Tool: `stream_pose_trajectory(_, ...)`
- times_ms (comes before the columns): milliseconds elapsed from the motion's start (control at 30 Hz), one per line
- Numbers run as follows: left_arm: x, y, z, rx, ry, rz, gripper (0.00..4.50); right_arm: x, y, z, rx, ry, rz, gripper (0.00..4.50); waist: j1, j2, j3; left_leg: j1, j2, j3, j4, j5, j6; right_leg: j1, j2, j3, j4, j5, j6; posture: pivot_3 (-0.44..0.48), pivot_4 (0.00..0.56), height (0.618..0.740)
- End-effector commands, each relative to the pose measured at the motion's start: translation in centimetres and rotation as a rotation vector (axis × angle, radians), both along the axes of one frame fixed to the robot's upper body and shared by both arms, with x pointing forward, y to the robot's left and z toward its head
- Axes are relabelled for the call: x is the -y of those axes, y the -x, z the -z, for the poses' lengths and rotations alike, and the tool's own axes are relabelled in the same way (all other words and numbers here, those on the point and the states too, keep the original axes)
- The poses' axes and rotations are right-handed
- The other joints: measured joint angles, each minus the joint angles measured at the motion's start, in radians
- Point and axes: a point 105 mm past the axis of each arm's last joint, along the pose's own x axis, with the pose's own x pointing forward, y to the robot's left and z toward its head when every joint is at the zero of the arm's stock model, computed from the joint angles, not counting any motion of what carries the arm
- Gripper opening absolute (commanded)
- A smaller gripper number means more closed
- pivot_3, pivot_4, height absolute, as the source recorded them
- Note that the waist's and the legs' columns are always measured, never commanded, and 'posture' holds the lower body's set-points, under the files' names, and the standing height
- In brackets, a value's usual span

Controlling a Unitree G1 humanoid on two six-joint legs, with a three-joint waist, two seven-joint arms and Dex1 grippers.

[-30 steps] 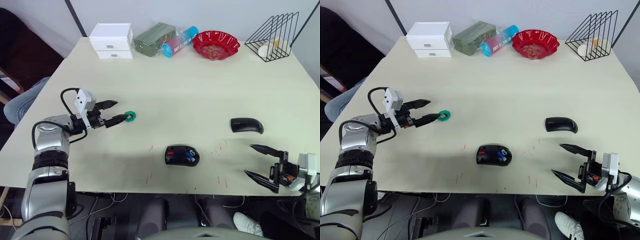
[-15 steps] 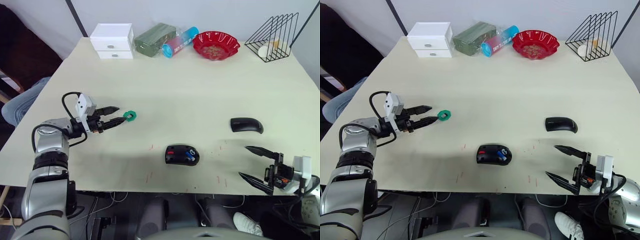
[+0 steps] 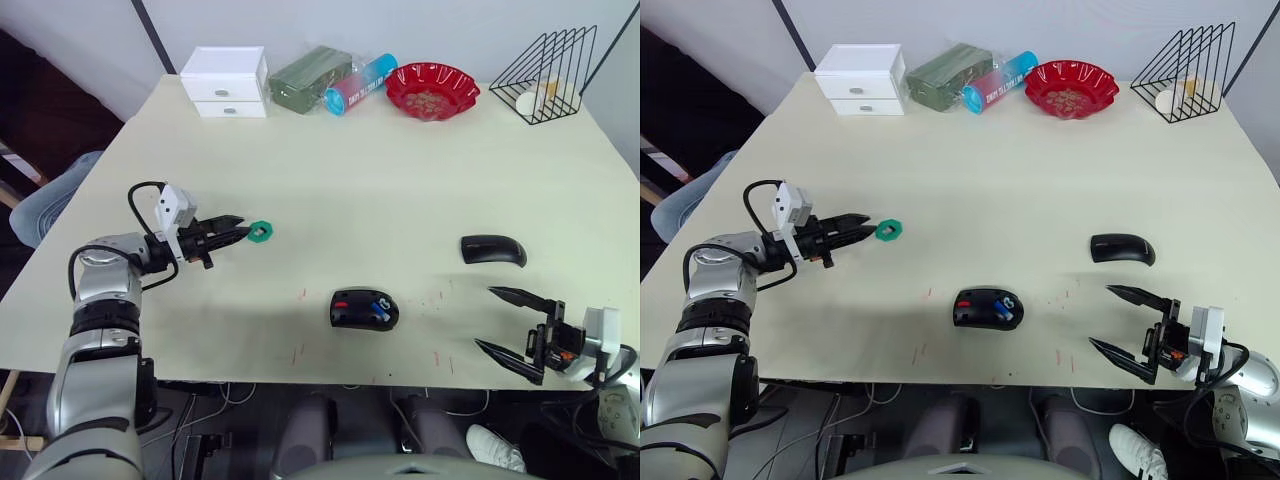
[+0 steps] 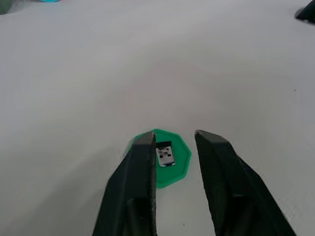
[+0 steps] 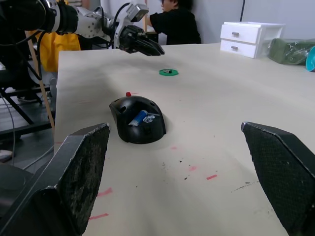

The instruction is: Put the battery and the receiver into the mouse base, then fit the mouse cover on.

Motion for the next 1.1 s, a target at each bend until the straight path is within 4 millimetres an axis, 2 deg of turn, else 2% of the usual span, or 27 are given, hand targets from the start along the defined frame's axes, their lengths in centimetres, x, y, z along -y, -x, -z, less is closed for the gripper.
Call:
stream_pose_trajectory(33, 0.3, -0.6, -0.9, 0.050, -0.022, -0.014, 1.47, 0.1, 0.0, -0.3, 0.027, 0.003, 0.005, 4.50, 0.000, 0.000, 0.000, 0.000, 0.000, 0.000, 0.000, 0.000, 0.000, 0.000, 0.000, 0.000, 0.000, 0.000, 0.000, 0.000, 0.150, 0.740)
stream_pose_trajectory(600, 0.5, -0.6, 1.0, 0.024, -0.081, -0.043, 1.47, 0.2, -0.3, -0.2, 0.031, 0.010, 0.006, 4.50, -0.001, -0.001, 0.001, 0.000, 0.000, 0.000, 0.000, 0.000, 0.000, 0.000, 0.000, 0.000, 0.000, 0.000, 0.000, 0.000, 0.150, 0.740)
stream_pose_trajectory(1100, 0.4, -1.0, 1.4, 0.018, -0.094, -0.068, 1.47, 0.2, -0.1, -0.1, 0.032, 0.009, 0.008, 4.50, -0.001, -0.001, 0.001, 0.000, 0.000, 0.000, 0.000, 0.000, 0.000, 0.000, 0.000, 0.000, 0.000, 0.000, 0.000, 0.000, 0.150, 0.740)
